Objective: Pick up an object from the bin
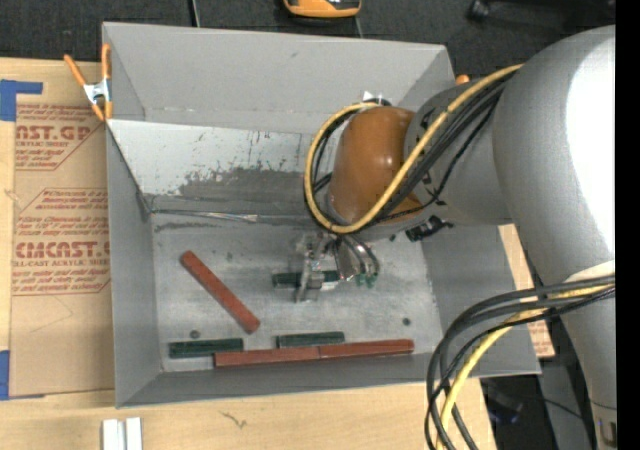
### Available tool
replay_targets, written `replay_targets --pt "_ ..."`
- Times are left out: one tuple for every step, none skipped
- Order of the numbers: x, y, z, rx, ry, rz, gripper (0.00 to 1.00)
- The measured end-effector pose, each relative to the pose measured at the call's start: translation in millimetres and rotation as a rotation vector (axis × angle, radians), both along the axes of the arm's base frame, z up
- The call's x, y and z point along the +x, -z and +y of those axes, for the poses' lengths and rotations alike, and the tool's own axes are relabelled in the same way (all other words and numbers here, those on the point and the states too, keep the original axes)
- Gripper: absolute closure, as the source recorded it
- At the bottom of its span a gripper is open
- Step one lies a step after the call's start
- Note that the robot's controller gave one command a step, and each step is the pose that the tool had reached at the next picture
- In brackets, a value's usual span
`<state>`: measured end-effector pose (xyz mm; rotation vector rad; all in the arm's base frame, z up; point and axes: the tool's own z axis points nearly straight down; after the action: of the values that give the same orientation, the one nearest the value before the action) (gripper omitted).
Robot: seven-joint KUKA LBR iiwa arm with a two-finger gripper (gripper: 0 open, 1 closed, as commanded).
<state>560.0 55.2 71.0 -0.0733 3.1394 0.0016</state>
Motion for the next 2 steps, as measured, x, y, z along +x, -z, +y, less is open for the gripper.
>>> replay_targets --pt "0.0 0.0 0.0 0.000 0.000 0.000 1.00" --pt "-1.1 -3.2 -0.1 0.000 0.000 0.003 1.00"
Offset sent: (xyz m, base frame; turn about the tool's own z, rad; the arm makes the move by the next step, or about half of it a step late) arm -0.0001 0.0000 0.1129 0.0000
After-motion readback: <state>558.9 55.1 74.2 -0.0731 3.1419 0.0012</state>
